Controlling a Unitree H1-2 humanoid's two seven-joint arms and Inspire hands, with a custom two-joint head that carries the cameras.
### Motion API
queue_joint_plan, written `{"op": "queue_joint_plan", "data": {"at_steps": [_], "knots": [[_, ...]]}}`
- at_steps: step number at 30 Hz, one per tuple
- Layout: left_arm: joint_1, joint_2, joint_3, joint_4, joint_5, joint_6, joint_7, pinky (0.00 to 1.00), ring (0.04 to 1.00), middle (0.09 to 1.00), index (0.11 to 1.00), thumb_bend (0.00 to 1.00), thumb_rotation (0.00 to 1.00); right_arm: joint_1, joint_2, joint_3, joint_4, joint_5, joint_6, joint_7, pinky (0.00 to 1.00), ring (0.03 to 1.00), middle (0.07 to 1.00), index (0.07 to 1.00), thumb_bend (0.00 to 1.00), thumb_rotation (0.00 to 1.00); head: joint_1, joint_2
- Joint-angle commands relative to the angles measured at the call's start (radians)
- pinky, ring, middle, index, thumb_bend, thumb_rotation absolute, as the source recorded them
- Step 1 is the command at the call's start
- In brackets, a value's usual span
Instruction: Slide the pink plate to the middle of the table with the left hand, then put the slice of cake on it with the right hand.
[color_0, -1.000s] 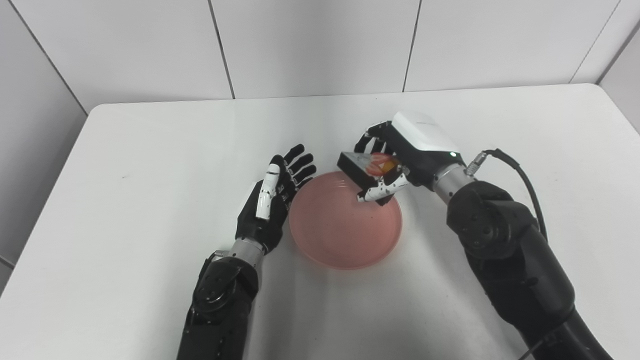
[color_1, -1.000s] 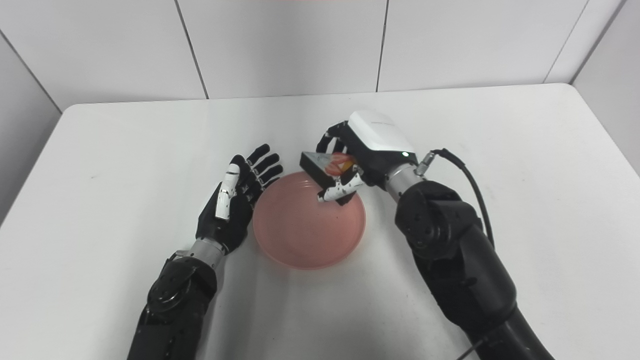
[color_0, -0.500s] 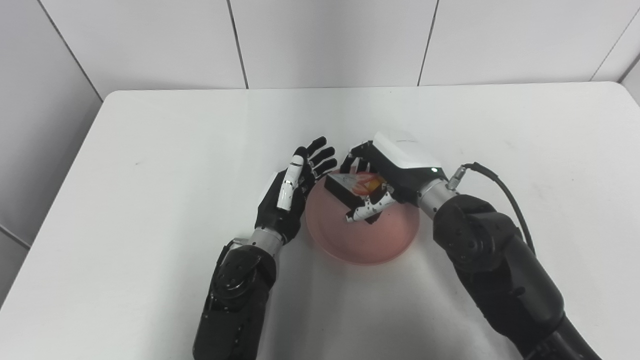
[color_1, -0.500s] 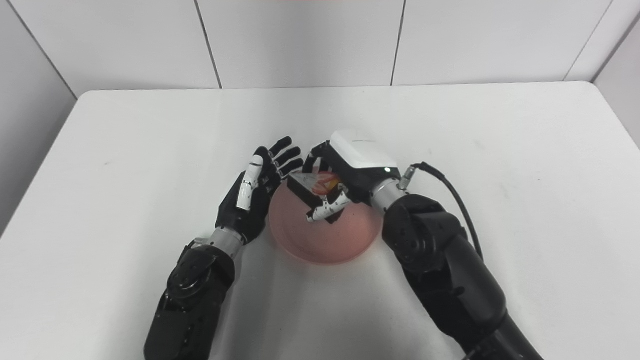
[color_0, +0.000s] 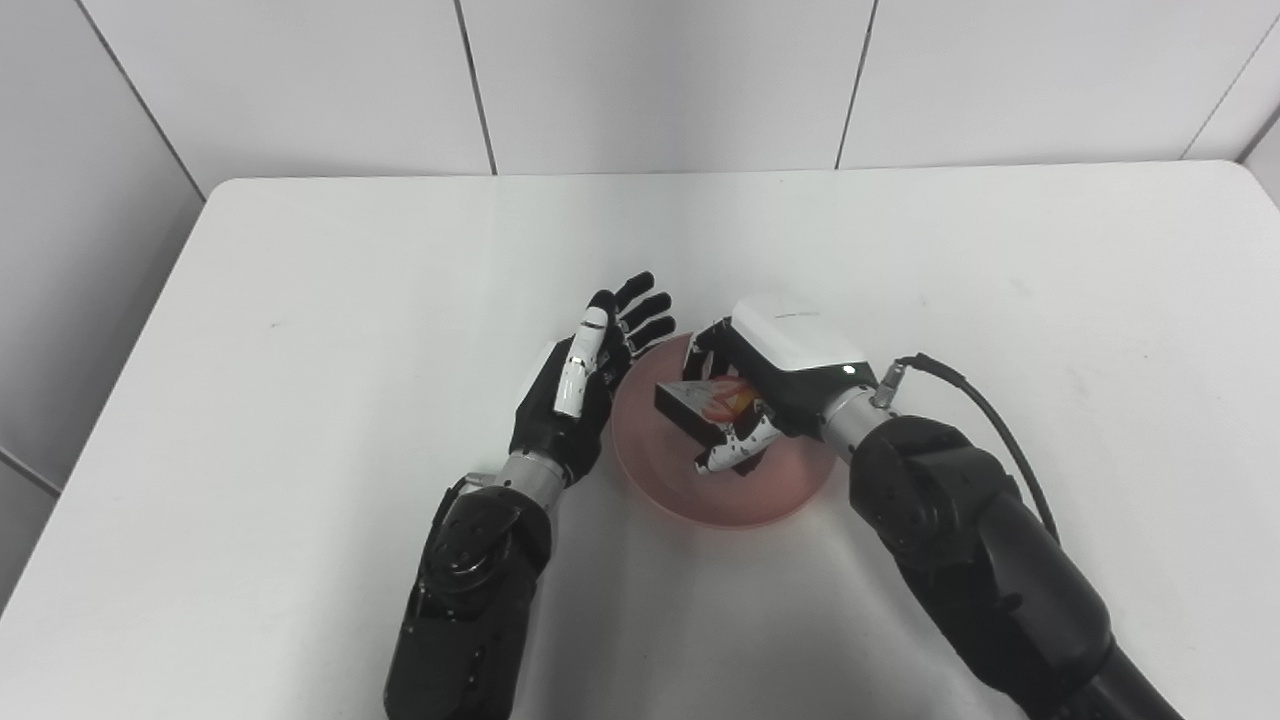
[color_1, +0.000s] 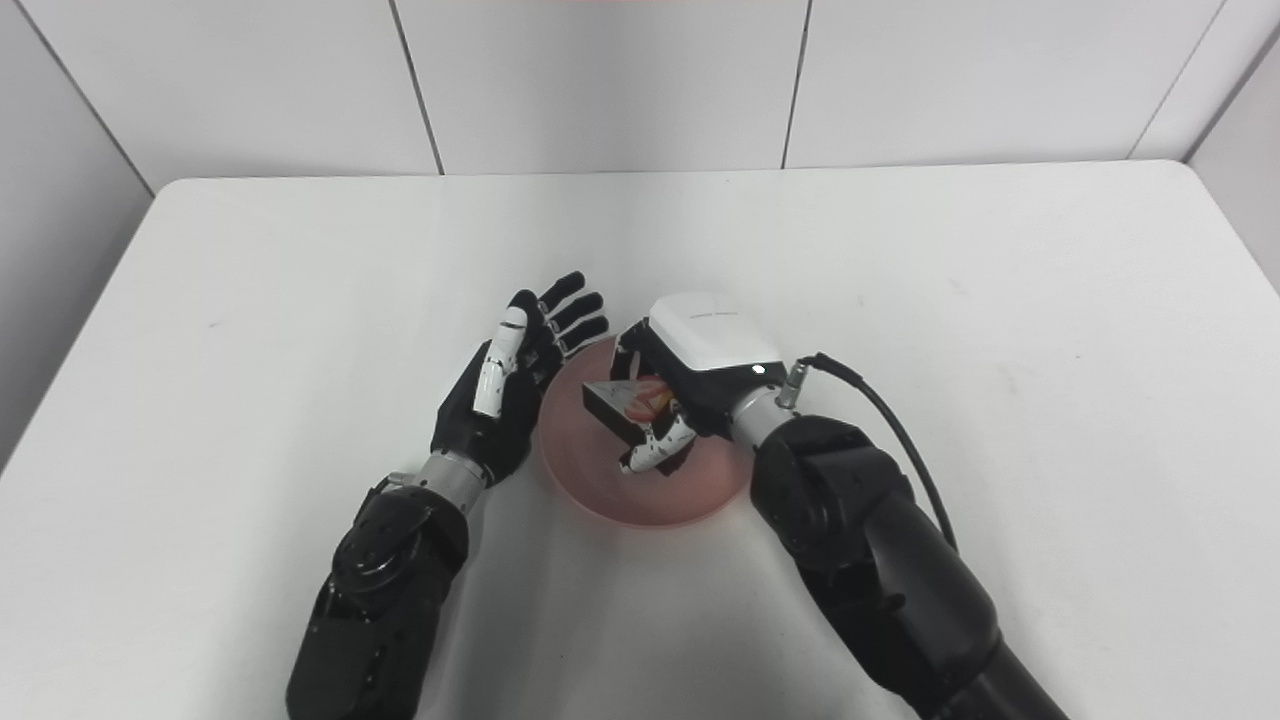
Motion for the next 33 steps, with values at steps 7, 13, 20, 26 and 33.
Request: {"op": "queue_joint_plan", "data": {"at_steps": [7,13,20,26,33], "knots": [[0.035,0.005,0.007,0.021,0.004,0.072,0.013,0.86,0.865,0.871,0.860,0.43,1.00,-0.014,-0.005,-0.018,0.014,-0.019,-0.029,-0.044,0.17,0.249,0.472,0.486,0.53,0.00,-0.006,0.003],[0.035,0.008,0.009,0.025,0.001,0.067,0.007,0.86,0.867,0.872,0.861,0.43,1.00,-0.006,-0.009,-0.008,0.026,-0.026,-0.019,-0.028,0.23,0.322,0.442,0.513,0.53,0.00,-0.006,0.003],[0.034,0.007,0.010,0.023,0.000,0.069,0.004,0.86,0.868,0.873,0.859,0.43,1.00,-0.013,-0.021,0.025,-0.008,-0.109,0.026,0.106,0.41,0.550,0.650,0.689,0.72,0.40,-0.014,0.005],[0.033,0.012,0.012,0.023,-0.003,0.070,-0.004,0.86,0.874,0.876,0.860,0.43,1.00,-0.010,-0.018,0.018,-0.042,-0.138,0.027,0.193,0.58,0.771,0.876,0.949,0.87,0.87,-0.016,0.004],[0.033,0.012,0.011,0.019,0.005,0.072,-0.001,0.85,0.874,0.871,0.857,0.42,1.00,-0.011,-0.023,0.003,-0.086,-0.133,0.017,0.285,0.84,0.931,0.990,1.000,0.94,0.99,-0.016,0.004]]}}
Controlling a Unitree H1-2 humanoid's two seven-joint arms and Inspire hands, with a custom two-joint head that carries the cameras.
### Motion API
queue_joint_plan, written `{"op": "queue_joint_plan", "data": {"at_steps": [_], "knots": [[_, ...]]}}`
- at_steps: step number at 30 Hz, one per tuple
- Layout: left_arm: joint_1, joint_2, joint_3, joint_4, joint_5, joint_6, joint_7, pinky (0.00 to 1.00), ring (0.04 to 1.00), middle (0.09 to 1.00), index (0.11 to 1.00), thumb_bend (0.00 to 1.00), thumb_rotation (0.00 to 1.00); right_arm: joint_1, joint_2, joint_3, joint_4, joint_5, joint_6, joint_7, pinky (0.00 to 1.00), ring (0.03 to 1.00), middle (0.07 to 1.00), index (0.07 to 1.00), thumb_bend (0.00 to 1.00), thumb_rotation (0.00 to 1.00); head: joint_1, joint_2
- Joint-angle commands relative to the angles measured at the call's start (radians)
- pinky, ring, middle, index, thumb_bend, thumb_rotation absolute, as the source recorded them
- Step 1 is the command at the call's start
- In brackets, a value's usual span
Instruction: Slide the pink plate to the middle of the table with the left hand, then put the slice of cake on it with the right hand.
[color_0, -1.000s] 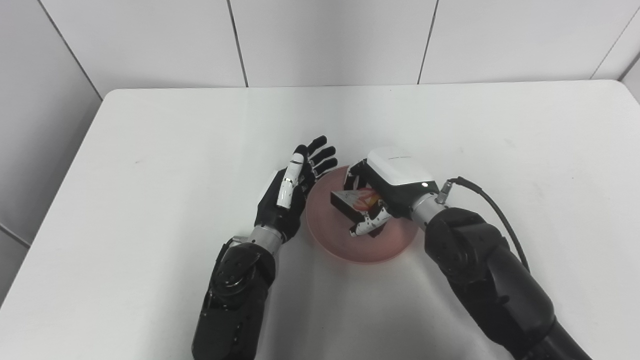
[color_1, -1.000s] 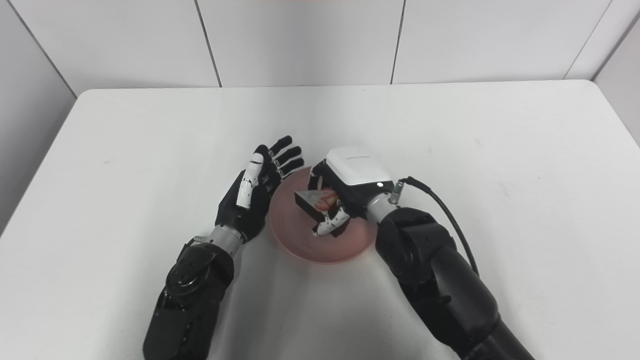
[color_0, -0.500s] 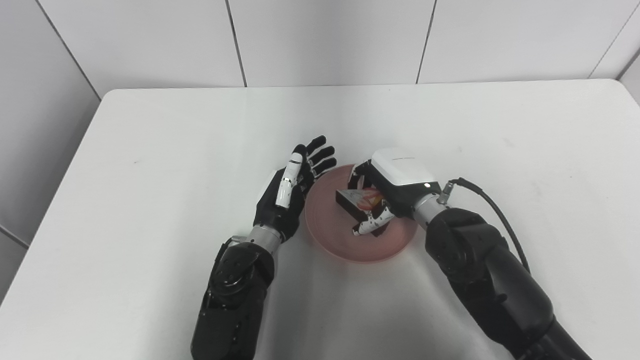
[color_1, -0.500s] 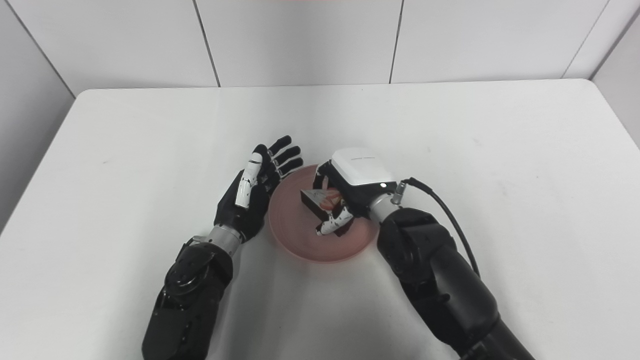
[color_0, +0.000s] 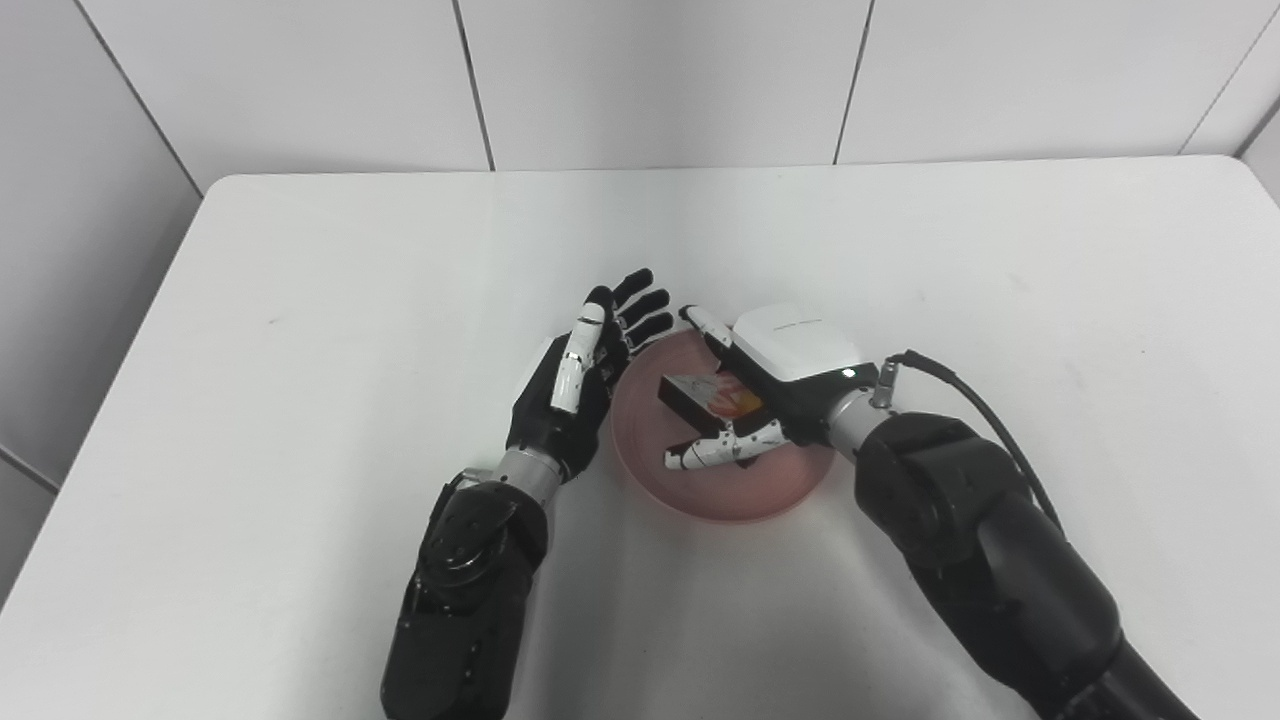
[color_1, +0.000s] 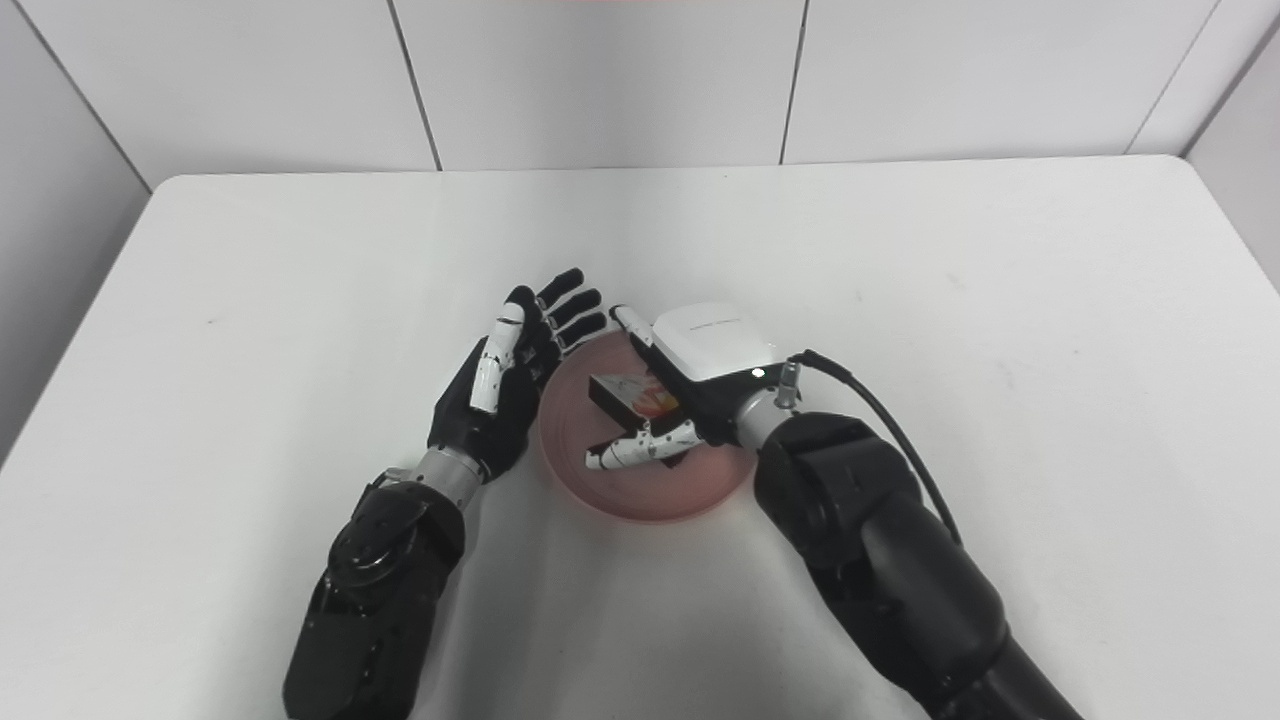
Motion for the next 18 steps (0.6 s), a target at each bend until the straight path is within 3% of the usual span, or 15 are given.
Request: {"op": "queue_joint_plan", "data": {"at_steps": [1,7,11,14,18], "knots": [[0.033,0.008,0.001,0.022,0.007,0.066,0.013,0.84,0.874,0.871,0.857,0.42,1.00,-0.003,-0.006,-0.008,-0.016,0.013,-0.002,0.034,0.85,0.942,0.995,1.000,0.95,0.99,0.001,0.001],[0.035,0.011,0.001,0.014,0.004,0.069,0.008,0.86,0.880,0.884,0.867,0.42,1.00,0.007,-0.009,-0.032,-0.060,0.042,-0.021,0.024,0.87,0.960,0.998,1.000,0.96,0.98,0.002,0.005],[0.039,0.015,0.004,0.008,0.002,0.070,0.006,0.87,0.881,0.886,0.874,0.43,1.00,0.015,-0.006,-0.063,-0.102,0.082,-0.045,-0.028,0.84,0.938,0.981,1.000,0.96,1.00,-0.002,0.004],[0.048,0.005,0.019,-0.007,-0.011,0.076,0.017,0.86,0.879,0.878,0.864,0.42,1.00,0.035,0.014,-0.117,-0.137,0.149,-0.068,-0.119,0.84,0.918,0.960,1.000,0.91,1.00,-0.001,0.002],[0.072,0.018,0.006,-0.034,0.044,0.017,0.024,0.87,0.879,0.885,0.864,0.44,1.00,0.099,0.065,-0.250,-0.180,0.319,-0.088,-0.271,0.81,0.927,0.995,1.000,0.85,1.00,-0.007,-0.002]]}}
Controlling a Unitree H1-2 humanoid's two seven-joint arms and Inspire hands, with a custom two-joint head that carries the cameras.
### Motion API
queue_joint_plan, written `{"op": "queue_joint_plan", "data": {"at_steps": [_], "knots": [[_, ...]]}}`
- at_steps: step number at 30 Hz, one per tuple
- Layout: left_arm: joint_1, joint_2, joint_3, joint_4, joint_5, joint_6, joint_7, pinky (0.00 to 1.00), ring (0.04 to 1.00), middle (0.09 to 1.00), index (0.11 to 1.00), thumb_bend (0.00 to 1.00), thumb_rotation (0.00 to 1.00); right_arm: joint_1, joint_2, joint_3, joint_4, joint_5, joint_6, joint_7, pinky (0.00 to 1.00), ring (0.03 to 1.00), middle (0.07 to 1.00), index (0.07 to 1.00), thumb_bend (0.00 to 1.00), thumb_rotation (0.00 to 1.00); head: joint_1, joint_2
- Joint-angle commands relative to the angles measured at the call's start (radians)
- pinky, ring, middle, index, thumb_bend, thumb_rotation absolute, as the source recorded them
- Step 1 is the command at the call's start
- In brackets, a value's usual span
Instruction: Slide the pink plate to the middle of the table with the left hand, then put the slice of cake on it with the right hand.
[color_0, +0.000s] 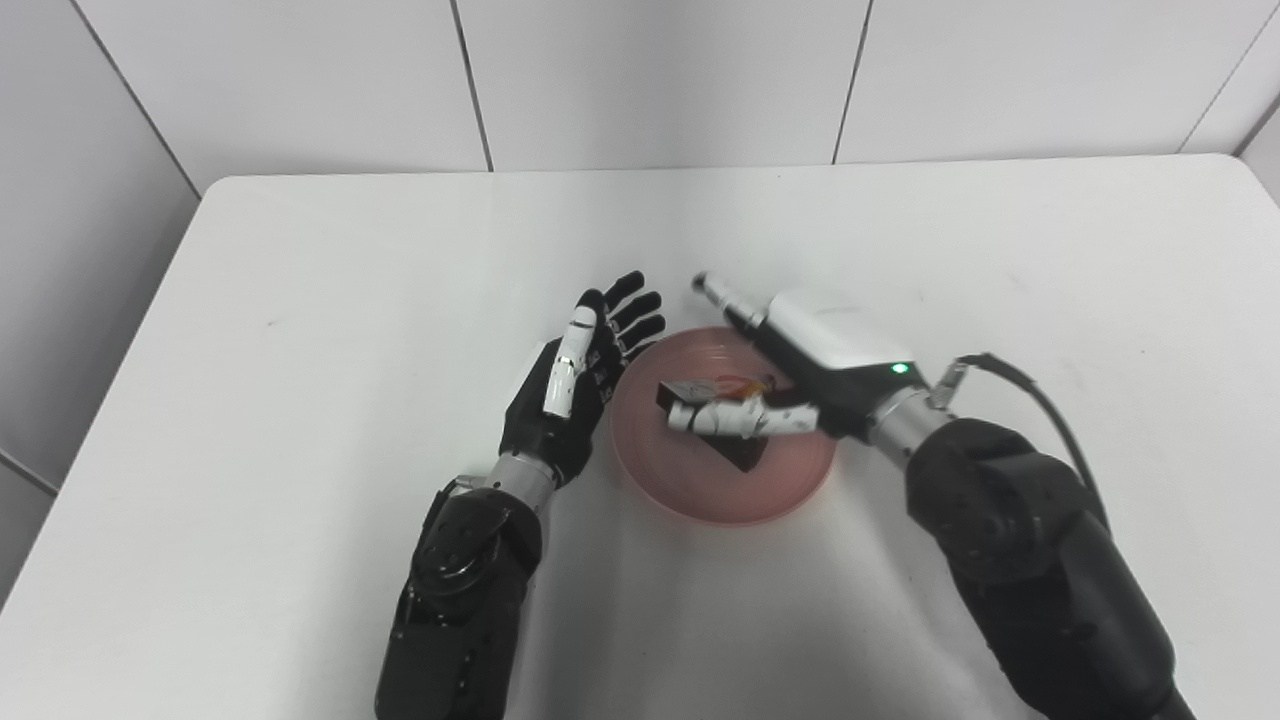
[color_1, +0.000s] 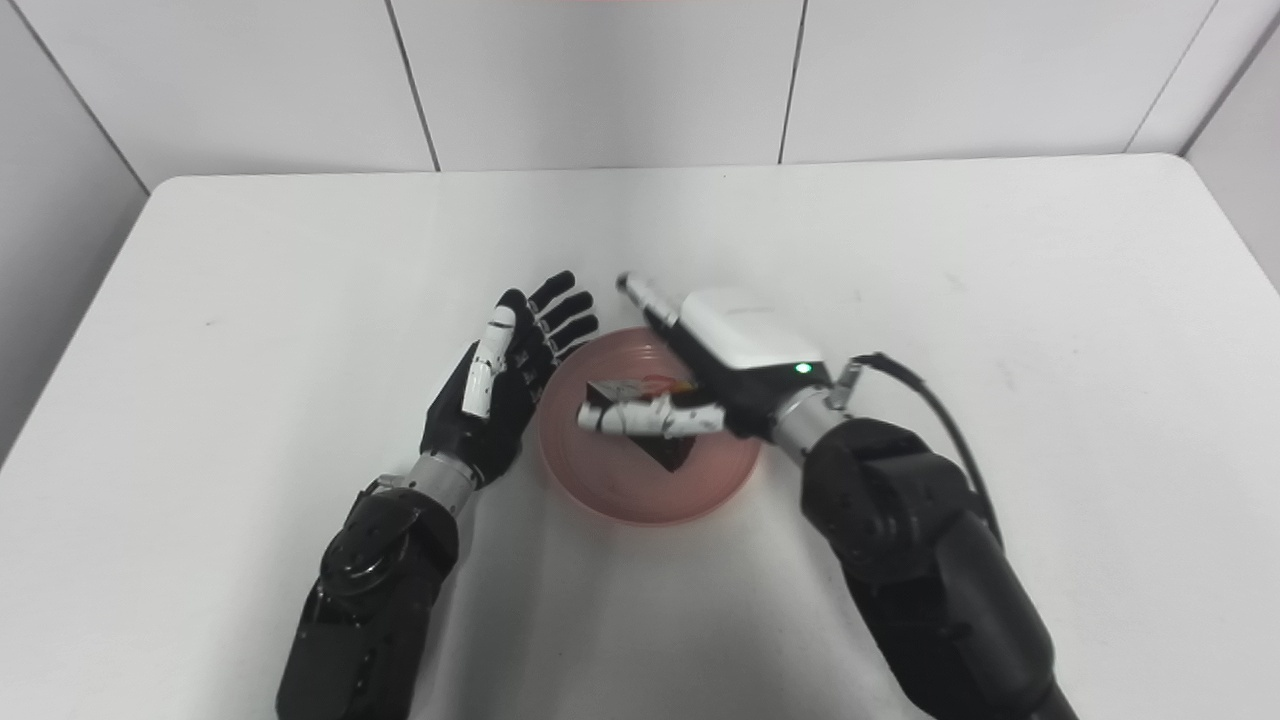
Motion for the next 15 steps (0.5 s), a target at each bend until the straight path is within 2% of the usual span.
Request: {"op": "queue_joint_plan", "data": {"at_steps": [1,3,5,6,9,11,15], "knots": [[0.050,0.022,-0.008,0.004,0.048,-0.018,0.021,0.87,0.879,0.886,0.865,0.44,1.00,0.023,0.031,-0.064,-0.043,0.112,-0.041,-0.094,0.80,0.927,0.996,1.000,0.85,1.00,-0.002,-0.001],[0.068,0.035,-0.015,-0.006,0.076,-0.075,0.015,0.88,0.902,0.911,0.899,0.46,1.00,0.070,0.052,-0.129,-0.047,0.224,-0.051,-0.141,0.88,0.980,1.000,1.000,0.74,1.00,-0.001,-0.002],[0.082,0.047,-0.021,-0.015,0.093,-0.115,0.010,0.93,0.946,0.955,0.950,0.48,1.00,0.105,0.062,-0.167,-0.042,0.297,-0.055,-0.171,0.97,0.996,1.000,1.000,0.70,1.00,0.000,-0.003],[0.085,0.049,-0.023,-0.016,0.096,-0.124,0.010,0.96,0.967,0.975,0.971,0.50,1.00,0.112,0.062,-0.172,-0.040,0.314,-0.055,-0.180,0.99,0.999,1.000,1.000,0.66,1.00,0.000,-0.003],[0.108,0.079,-0.039,-0.027,0.134,-0.198,0.001,0.99,0.995,0.996,0.995,0.52,1.00,0.206,0.095,-0.211,-0.032,0.376,-0.090,-0.272,1.00,1.000,1.000,1.000,0.58,1.00,-0.026,-0.004],[0.125,0.094,-0.048,-0.039,0.165,-0.237,0.005,1.00,0.999,1.000,0.999,0.53,1.00,0.261,0.118,-0.225,-0.024,0.402,-0.110,-0.328,1.00,1.000,1.000,1.000,0.59,1.00,-0.022,-0.002],[0.163,0.109,-0.054,-0.074,0.210,-0.267,0.017,1.00,1.000,1.000,1.000,0.56,1.00,0.335,0.136,-0.229,-0.013,0.447,-0.133,-0.385,1.00,1.000,1.000,1.000,0.62,1.00,-0.015,-0.001]]}}
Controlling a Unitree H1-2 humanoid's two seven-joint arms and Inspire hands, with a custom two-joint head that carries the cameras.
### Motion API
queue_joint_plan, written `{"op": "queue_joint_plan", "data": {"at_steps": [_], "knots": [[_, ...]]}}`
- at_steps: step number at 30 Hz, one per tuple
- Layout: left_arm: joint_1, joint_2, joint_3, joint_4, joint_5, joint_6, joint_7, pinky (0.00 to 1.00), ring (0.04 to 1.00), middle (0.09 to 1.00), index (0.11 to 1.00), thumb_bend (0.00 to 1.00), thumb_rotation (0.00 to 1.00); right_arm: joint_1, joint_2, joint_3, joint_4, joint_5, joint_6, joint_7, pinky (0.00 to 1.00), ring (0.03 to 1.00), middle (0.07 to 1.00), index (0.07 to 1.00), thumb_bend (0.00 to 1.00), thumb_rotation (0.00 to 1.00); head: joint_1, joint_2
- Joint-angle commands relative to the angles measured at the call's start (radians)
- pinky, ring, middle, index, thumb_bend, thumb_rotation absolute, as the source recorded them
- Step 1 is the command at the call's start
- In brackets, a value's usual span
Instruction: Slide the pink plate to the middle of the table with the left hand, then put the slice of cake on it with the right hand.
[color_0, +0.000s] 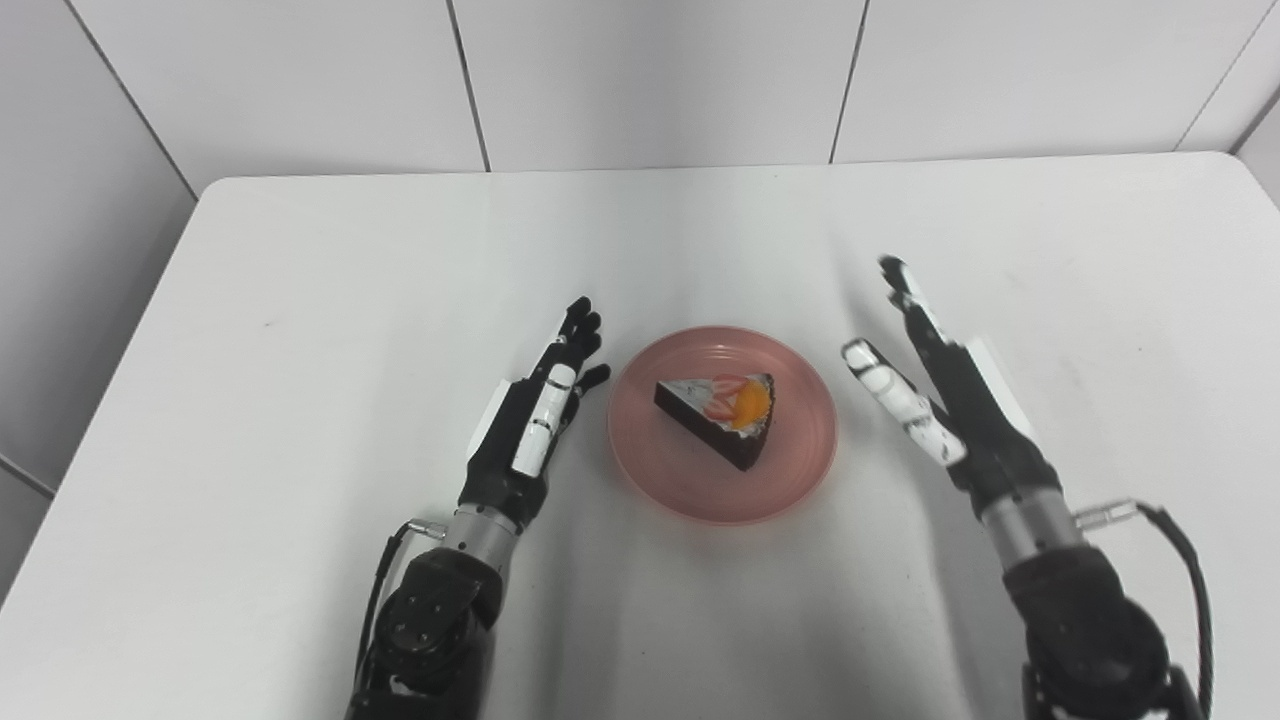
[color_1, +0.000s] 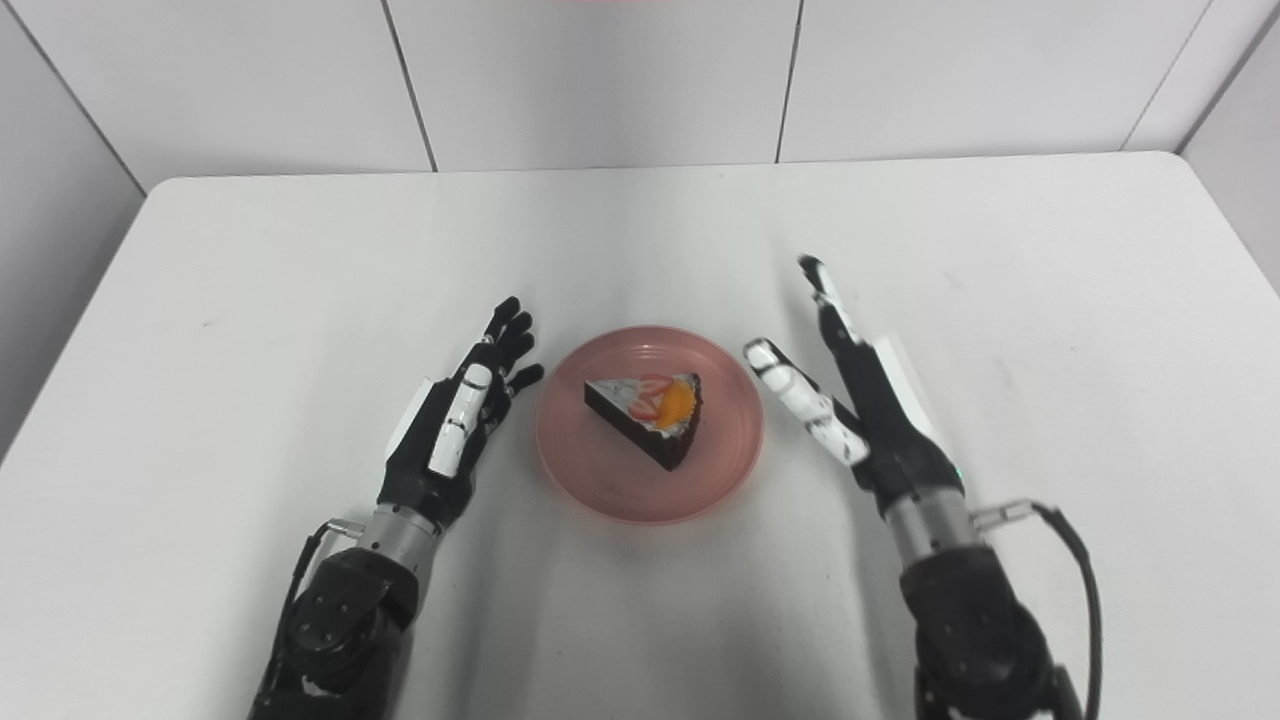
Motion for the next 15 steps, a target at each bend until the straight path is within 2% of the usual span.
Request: {"op": "queue_joint_plan", "data": {"at_steps": [1,6,8,11,15], "knots": [[0.045,0.015,-0.001,-0.038,0.036,-0.020,0.019,1.00,1.000,1.000,1.000,0.57,1.00,0.019,0.007,-0.003,-0.007,0.035,-0.076,-0.044,1.00,1.000,1.000,1.000,0.60,1.00,0.003,0.001],[0.101,0.024,0.004,-0.079,0.060,-0.047,0.019,1.00,1.000,1.000,1.000,0.56,1.00,0.097,0.030,0.007,0.030,0.122,-0.127,-0.082,1.00,1.000,1.000,1.000,0.50,1.00,-0.004,-0.001],[0.118,0.027,0.006,-0.091,0.067,-0.052,0.020,1.00,1.000,1.000,1.000,0.56,1.00,0.104,0.039,0.016,0.032,0.143,-0.127,-0.087,1.00,1.000,1.000,1.000,0.46,1.00,-0.005,-0.001],[0.141,0.029,0.007,-0.108,0.075,-0.060,0.022,1.00,1.000,1.000,1.000,0.56,1.00,0.113,0.048,0.023,0.043,0.168,-0.141,-0.102,1.00,1.000,1.000,1.000,0.34,1.00,0.004,0.000],[0.161,0.030,0.003,-0.120,0.085,-0.070,0.020,1.00,1.000,1.000,1.000,0.55,1.00,0.114,0.049,0.025,0.075,0.189,-0.170,-0.120,1.00,1.000,1.000,1.000,0.26,1.00,0.018,-0.003]]}}
